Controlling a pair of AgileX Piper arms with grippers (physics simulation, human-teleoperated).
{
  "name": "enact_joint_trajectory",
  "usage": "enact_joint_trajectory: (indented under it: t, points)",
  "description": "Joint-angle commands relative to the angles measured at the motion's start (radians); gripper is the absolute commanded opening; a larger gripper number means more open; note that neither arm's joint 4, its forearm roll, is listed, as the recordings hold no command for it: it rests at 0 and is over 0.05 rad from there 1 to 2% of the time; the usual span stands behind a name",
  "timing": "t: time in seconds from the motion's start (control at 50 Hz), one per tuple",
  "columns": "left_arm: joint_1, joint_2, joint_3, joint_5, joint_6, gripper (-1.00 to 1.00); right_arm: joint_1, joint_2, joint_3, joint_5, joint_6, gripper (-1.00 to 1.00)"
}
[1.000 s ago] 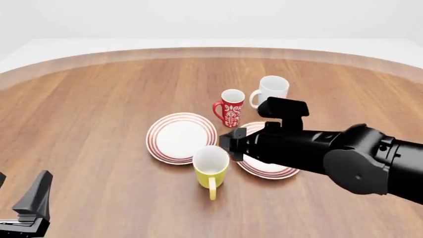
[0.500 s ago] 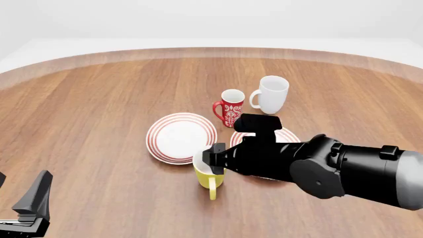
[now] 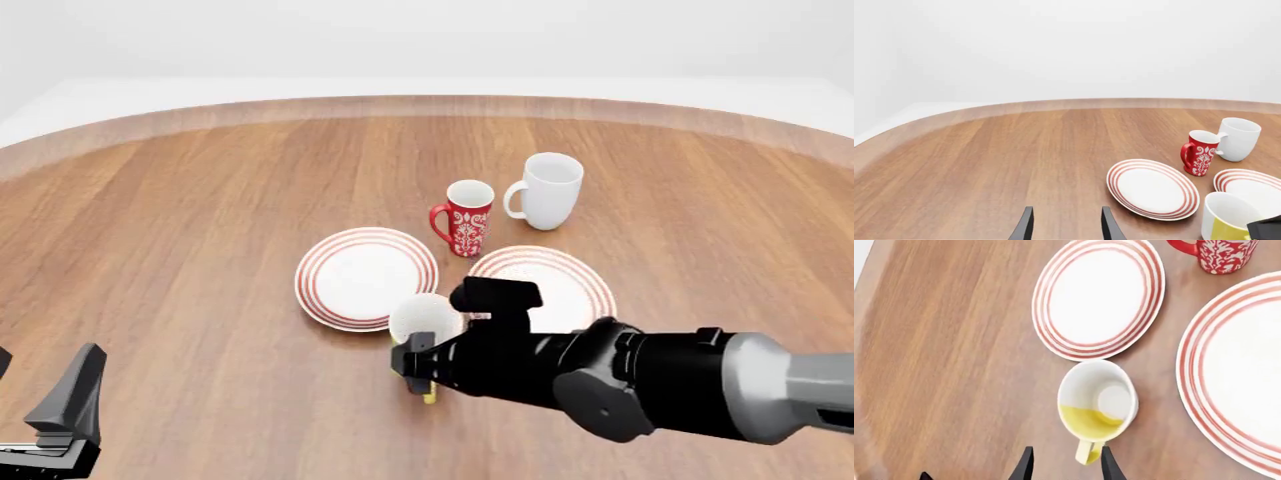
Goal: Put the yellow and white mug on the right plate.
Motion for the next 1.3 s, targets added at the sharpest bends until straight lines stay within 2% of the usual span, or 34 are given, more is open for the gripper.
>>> enact_joint_trajectory:
  t: [0.02, 0.38, 0.78, 1.3]
  points:
    - [0.0, 0.0, 0.0, 0.0, 0.0, 1.0, 0.028, 0.039, 0.037, -0.061, 0.043, 1.0]
    - [0.0, 0.0, 0.0, 0.0, 0.0, 1.0, -0.013, 0.04, 0.076, -0.111, 0.051, 1.0]
    - [0.0, 0.0, 0.0, 0.0, 0.0, 1.0, 0.013, 0.135, 0.097, -0.201, 0.098, 1.0]
    - [0.0, 0.0, 0.0, 0.0, 0.0, 1.0, 0.027, 0.184, 0.095, -0.239, 0.114, 1.0]
